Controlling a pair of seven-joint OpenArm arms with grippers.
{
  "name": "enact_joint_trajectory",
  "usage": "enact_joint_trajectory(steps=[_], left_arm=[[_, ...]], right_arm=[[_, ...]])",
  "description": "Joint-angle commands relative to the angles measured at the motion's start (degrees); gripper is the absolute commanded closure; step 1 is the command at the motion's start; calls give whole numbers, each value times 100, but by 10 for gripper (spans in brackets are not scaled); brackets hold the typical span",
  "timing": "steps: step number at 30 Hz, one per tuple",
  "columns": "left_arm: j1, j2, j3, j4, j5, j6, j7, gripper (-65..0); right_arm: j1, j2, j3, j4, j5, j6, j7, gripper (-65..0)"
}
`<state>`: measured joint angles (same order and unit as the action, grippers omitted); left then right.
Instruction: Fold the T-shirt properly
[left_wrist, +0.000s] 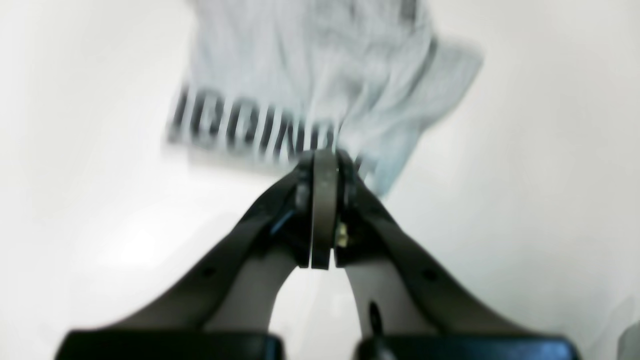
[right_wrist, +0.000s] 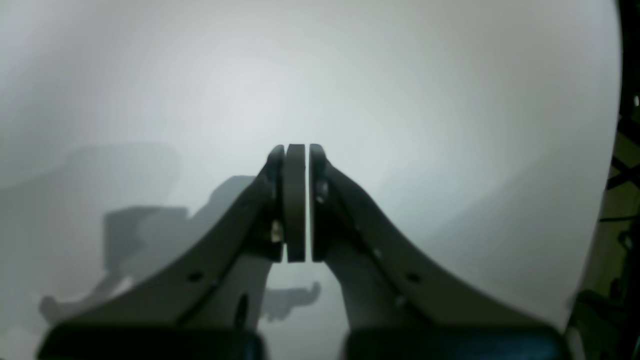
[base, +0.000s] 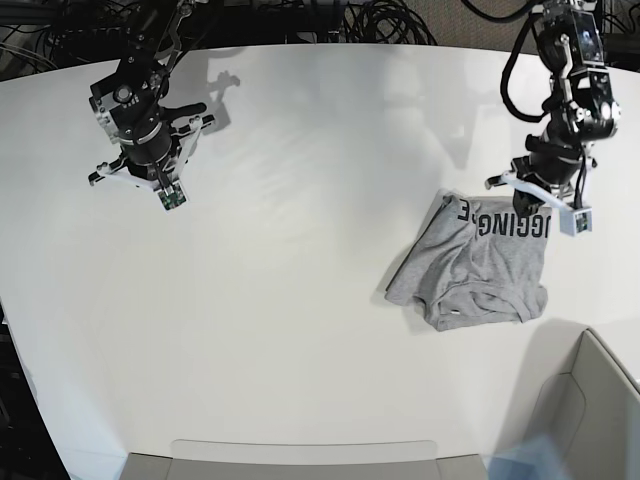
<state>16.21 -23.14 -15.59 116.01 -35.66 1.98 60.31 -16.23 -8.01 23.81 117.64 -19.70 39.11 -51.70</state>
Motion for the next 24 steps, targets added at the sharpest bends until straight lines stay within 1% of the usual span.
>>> enact_joint_trajectory(steps=[1, 3, 5, 9, 14, 15, 17, 19, 21, 24], left_arm=[[160, -29, -203, 87, 54, 18, -163, 0], [599, 50, -423, 96, 36, 18, -409, 0], [1188, 32, -484, 105, 36, 9, -779, 0], [2102, -29, -467, 105, 36, 9, -1544, 0], [3184, -126, -449, 105, 45, 0, -2194, 0], [3386, -126, -353, 105, 45, 0, -2326, 0], [3746, -135, -221, 105, 54, 0, -2563, 0], [3957, -205, -194, 96, 63, 0, -2678, 0], [4177, -346, -124, 87, 63, 0, -2730, 0], [4423, -399, -115, 52, 63, 0, -2730, 0]], right_arm=[[-219, -12, -3, 108, 50, 89, 287, -21], [-702, -99, -3, 108, 41, 89, 805, -21], [-1203, -99, -3, 108, 41, 89, 1254, -21], [-2030, -99, -3, 108, 58, 89, 1676, -21], [-3006, -99, -21, 108, 164, 89, 2265, -21], [-3217, -99, -21, 108, 384, 89, 2379, -21], [-3656, -99, 5, 108, 1122, 89, 2520, -21], [-4061, -99, 208, 99, 1737, 89, 2696, -21], [-4395, -99, 427, 82, 2115, 89, 2950, -21], [-4755, -99, 612, -41, 2388, 89, 3091, -21]])
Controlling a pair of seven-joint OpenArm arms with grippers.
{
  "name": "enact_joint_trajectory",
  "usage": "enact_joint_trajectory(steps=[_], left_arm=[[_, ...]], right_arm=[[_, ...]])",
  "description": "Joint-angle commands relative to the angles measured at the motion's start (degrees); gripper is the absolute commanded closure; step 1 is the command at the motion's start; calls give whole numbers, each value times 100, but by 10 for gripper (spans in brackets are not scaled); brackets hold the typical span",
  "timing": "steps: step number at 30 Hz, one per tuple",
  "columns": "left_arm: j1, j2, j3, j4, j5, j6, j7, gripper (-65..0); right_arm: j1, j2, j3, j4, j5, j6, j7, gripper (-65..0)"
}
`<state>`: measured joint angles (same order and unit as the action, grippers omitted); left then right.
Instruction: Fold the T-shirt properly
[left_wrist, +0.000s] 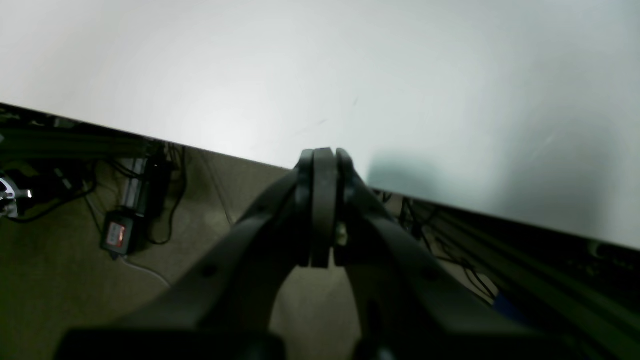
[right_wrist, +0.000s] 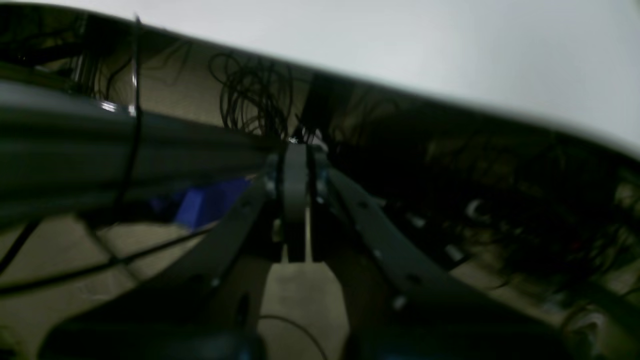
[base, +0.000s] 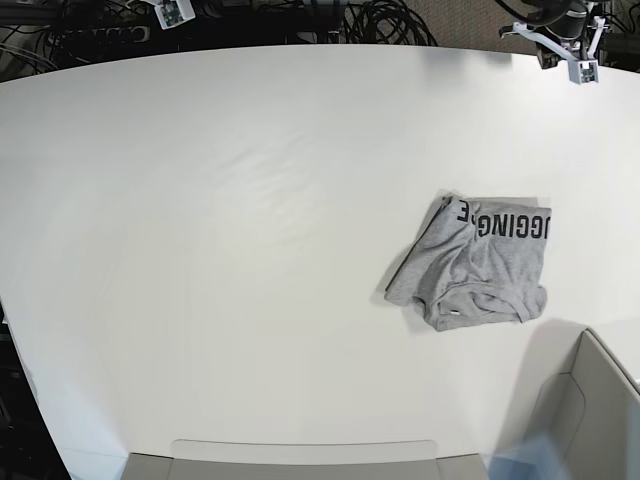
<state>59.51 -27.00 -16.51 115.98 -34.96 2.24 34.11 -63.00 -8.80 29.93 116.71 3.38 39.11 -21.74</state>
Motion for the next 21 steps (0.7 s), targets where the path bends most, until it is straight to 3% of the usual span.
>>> enact_joint_trajectory(steps=[1, 5, 10, 13, 18, 21], left_arm=[[155, -12, -23, 10, -7, -26, -110, 0], [252, 6, 328, -332, -7, -26, -118, 0], [287, 270, 1163, -1097, 292, 27, -892, 0], [269, 744, 1559, -1616, 1030, 35, -1305, 0], [-109, 1615, 1796, -2970, 2270, 0, -1736, 0], [-540, 1843, 1788, -3998, 2551, -9, -2070, 0]], right_arm=[[-131, -20, 53, -27, 97, 89, 95, -21], [-7, -20, 167, -712, 1, 89, 139, -21], [573, -20, 167, -1820, -1186, 89, 939, -21], [793, -20, 167, -2427, -1520, 89, 1264, -21], [1153, 119, 237, -3534, -1582, 89, 1695, -21], [1487, 251, 317, -4343, -1626, 89, 1932, -21]])
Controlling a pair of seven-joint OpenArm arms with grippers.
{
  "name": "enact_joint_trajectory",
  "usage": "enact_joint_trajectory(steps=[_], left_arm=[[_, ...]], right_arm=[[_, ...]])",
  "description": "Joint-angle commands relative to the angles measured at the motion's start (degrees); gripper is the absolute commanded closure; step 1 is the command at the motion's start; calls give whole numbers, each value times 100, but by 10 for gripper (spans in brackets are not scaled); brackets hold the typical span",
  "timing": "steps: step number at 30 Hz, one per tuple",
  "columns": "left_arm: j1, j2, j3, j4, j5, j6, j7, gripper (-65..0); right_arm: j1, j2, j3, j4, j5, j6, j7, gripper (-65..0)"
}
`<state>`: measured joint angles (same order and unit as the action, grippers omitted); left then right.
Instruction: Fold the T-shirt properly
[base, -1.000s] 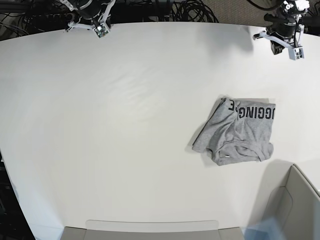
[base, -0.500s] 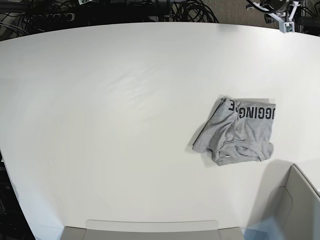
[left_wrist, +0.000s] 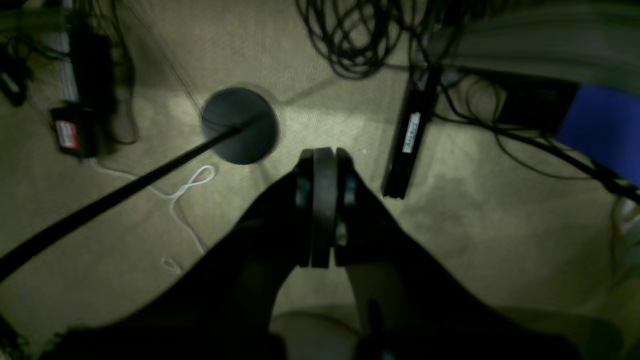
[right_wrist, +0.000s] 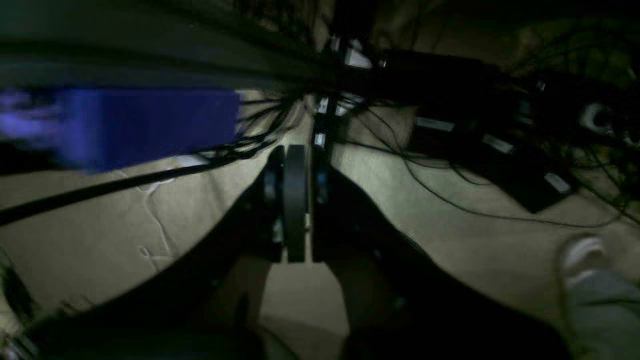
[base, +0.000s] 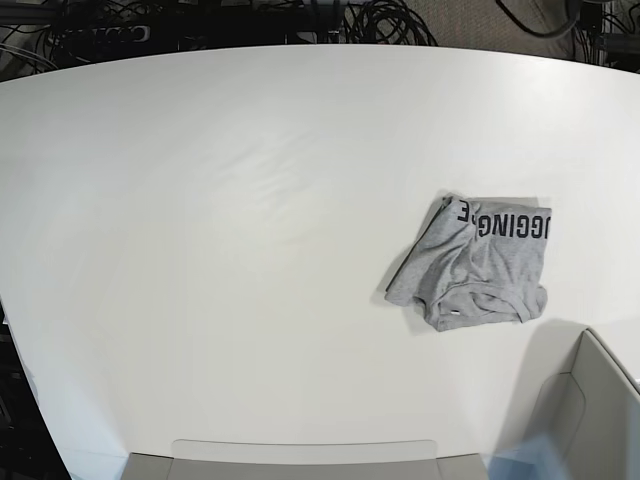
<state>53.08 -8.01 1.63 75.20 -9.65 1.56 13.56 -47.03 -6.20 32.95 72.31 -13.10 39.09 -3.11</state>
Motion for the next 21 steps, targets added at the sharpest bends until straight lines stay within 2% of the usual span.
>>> enact_joint_trajectory(steps=[1, 5, 7, 9, 11, 16, 18, 19, 21], left_arm=[[-82, -56, -18, -263, 20, 50, -121, 0], [-908, -47, -9, -1792, 11, 15, -438, 0], [-1330, -47, -18, -2584, 11, -284, -578, 0], [-1831, -39, -88, -3472, 2, -785, -745, 0], [-2350, -39, -88, -4430, -6, -1110, -983, 0], [-3413, -30, -88, -6742, -6, -1198, -2187, 0], [-3800, -39, -88, -7520, -6, -1207, -2600, 0], [-3985, -39, -88, -7520, -6, -1207, -2758, 0], [-4275, -56, -88, -7520, -6, -1207, -2961, 0]], right_arm=[[21, 97, 85, -159, -74, 91, 122, -21], [751, 237, 498, -1346, -637, 91, 351, -21], [1120, 299, 938, -1873, -1006, 91, 606, -21], [1542, 352, 1395, -2453, -1525, 91, 905, -21], [1955, 475, 1914, -3069, -2044, 91, 1098, -21], [2896, 1028, 3083, -4590, -3142, 91, 1274, -21], [3151, 1248, 3338, -5108, -3547, 91, 1274, -21], [3265, 1363, 3364, -5337, -3775, 91, 1274, -21], [3423, 1503, 3356, -5741, -4101, -1004, 1274, -21]])
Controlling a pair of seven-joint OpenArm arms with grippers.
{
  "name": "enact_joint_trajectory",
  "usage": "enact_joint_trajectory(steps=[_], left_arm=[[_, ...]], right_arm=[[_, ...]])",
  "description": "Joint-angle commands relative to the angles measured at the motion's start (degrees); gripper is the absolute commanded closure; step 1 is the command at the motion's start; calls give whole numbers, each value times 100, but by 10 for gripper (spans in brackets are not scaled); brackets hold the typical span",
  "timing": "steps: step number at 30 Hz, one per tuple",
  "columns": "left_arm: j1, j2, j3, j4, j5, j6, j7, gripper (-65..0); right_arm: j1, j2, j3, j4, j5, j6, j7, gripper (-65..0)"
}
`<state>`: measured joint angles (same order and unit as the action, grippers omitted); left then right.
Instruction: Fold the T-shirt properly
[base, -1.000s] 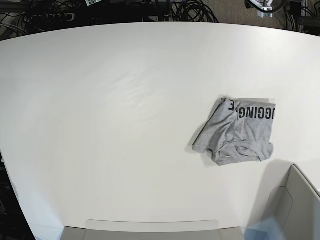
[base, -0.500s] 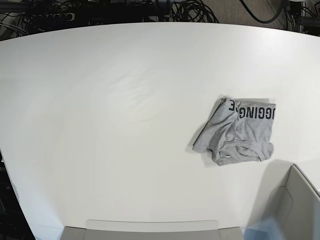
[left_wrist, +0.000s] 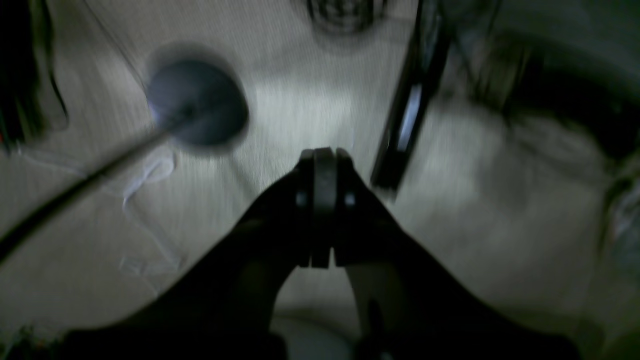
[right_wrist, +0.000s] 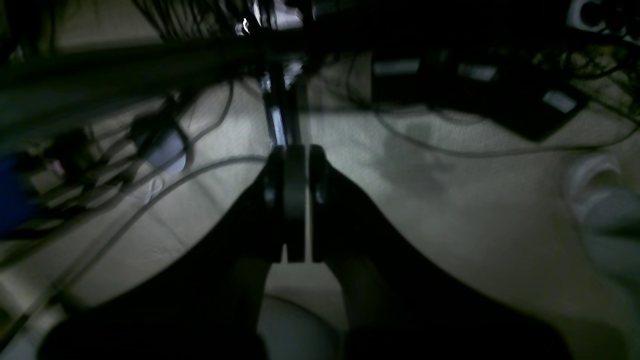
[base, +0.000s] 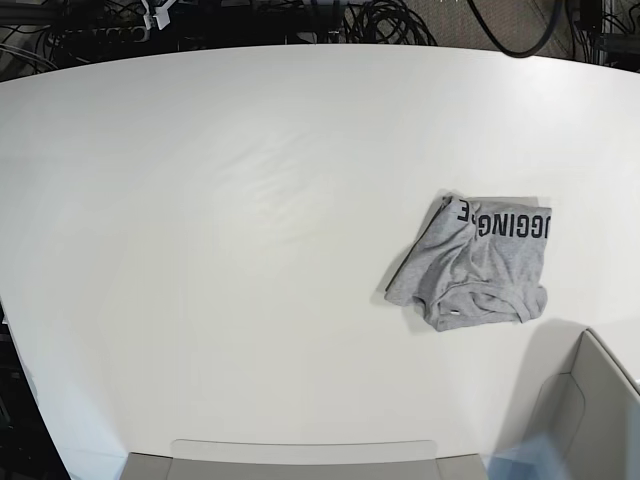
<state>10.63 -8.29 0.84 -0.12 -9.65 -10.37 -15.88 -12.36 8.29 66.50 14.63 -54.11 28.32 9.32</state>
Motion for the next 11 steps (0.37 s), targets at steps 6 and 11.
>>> enact_joint_trajectory(steps=[6, 11], left_arm=[[-364, -36, -71, 12, -6, -5, 423, -61], [-435, -36, -519, 12, 2, -13, 485, -92]], right_arm=[[361, 72, 1, -404, -906, -2678, 22, -21], [484, -16, 9, -422, -1055, -3407, -5, -21]])
